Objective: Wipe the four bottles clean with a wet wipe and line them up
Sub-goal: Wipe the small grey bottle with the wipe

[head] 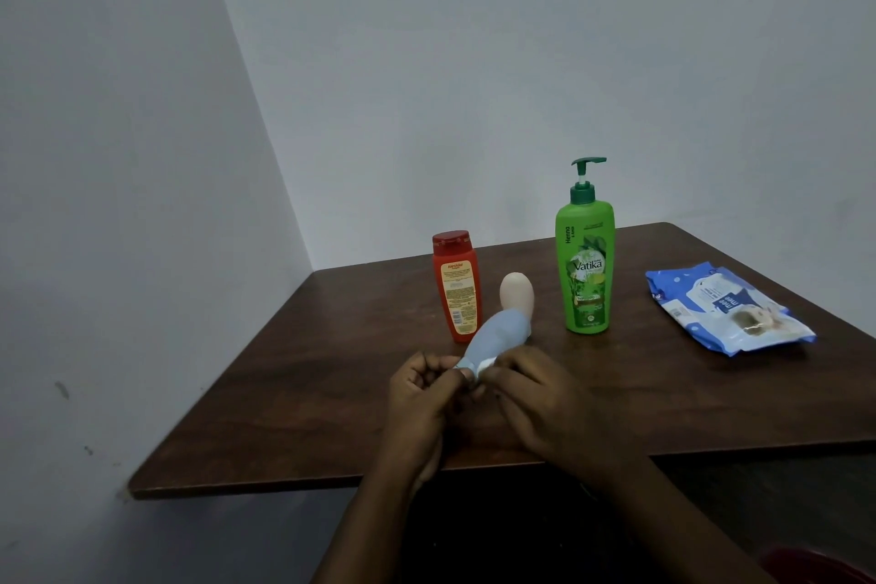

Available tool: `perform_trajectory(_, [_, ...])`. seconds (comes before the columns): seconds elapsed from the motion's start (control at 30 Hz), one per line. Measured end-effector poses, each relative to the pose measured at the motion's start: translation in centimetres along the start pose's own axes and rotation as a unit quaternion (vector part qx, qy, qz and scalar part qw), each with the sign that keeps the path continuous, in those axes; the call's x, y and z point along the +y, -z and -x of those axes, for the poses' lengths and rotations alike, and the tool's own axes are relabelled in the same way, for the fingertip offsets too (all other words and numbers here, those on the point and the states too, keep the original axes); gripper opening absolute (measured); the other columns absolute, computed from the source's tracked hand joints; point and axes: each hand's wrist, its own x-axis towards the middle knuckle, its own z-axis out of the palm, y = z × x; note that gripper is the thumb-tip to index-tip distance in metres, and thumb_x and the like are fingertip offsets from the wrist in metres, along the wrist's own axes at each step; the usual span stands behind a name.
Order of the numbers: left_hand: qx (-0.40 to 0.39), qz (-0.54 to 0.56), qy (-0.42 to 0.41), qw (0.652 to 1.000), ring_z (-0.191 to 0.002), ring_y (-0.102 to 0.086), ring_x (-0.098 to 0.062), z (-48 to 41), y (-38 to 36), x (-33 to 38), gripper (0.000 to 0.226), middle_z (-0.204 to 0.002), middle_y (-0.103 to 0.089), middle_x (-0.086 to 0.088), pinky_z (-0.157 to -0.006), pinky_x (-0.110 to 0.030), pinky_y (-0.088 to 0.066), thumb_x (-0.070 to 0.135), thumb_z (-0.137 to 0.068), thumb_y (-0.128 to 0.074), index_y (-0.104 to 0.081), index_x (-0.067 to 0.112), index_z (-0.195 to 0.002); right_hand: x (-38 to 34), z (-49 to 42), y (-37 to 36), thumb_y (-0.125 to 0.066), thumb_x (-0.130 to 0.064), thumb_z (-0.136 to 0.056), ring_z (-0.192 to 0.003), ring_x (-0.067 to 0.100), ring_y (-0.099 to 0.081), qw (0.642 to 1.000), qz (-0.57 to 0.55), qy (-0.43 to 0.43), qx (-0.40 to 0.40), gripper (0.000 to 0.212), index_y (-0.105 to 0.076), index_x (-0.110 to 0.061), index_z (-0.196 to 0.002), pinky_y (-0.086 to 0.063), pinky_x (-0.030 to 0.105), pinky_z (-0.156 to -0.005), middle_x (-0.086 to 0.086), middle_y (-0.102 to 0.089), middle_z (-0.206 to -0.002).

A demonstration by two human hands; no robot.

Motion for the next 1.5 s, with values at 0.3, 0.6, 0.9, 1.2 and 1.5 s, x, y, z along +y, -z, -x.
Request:
perform_trajectory(0.3, [-0.024, 0.079, 0.032, 0.996, -0.103, -0.077, -0.03, 0.0, -0.5, 0.2, 0.012, -0.104, -0.074, -0.012, -0.085, -0.043, -0.066, -0.009, -0.092, -0.065, -0.064, -0.001, -0.101, 1.3, -0.1, 0.7, -0.064, -0.004, -0.093, -0.104, 0.012, -0.062, 0.964, -0.011, -0.181, 0.192, 0.023, -0.069, -0.01, -0.114, -0.054, 0.028, -0.085, 0.003, -0.063, -0.112])
perform_trajectory(0.6, [-0.021, 0.115, 0.045, 0.992, -0.115, -0.073, -0.033, -0.4, -0.3, 0.3, 0.02, -0.126, -0.069, -0.02, -0.088, -0.041, -0.065, -0.004, -0.095, -0.064, -0.066, -0.002, -0.114, 0.6, -0.2, 0.7, -0.069, -0.002, -0.09, -0.113, 0.009, -0.06, 0.983, -0.024, -0.109, 0.147, 0.027, -0.069, -0.008, -0.116, -0.05, 0.022, -0.095, 0.002, -0.062, -0.118])
perform_trajectory(0.9, [-0.056, 0.017, 0.082, 0.995, -0.097, -0.074, -0.026, 0.0, -0.2, 0.6, 0.025, -0.107, -0.08, -0.013, -0.099, -0.043, -0.056, 0.006, -0.092, -0.072, -0.072, -0.001, -0.115, 0.6, -0.3, 0.7, -0.066, -0.001, -0.091, -0.11, 0.011, -0.059, 0.976, -0.004, -0.133, 0.173, 0.027, -0.069, -0.007, -0.117, -0.048, 0.018, -0.094, 0.007, -0.063, -0.117])
perform_trajectory(1.2, [-0.051, 0.013, 0.082, 0.995, -0.075, -0.074, -0.025, 0.1, -0.5, 0.5, 0.02, -0.095, -0.079, -0.022, -0.068, -0.026, -0.063, 0.01, -0.095, -0.069, -0.074, -0.005, -0.106, 1.4, -0.2, 0.8, -0.06, -0.003, -0.092, -0.107, 0.019, -0.064, 0.959, -0.028, -0.179, 0.219, 0.025, -0.069, -0.005, -0.115, -0.054, 0.033, -0.089, 0.01, -0.064, -0.115])
perform_trajectory(1.5, [-0.079, 0.011, 0.04, 0.996, -0.1, -0.072, -0.032, 0.1, 0.0, 0.0, 0.037, -0.113, -0.076, -0.025, -0.095, -0.04, -0.057, 0.018, -0.078, -0.079, -0.078, -0.003, -0.109, -0.2, 0.3, 0.2, -0.059, -0.009, -0.094, -0.098, 0.017, -0.061, 0.999, 0.019, -0.001, 0.047, 0.026, -0.07, -0.003, -0.117, -0.052, 0.027, -0.086, 0.009, -0.065, -0.107])
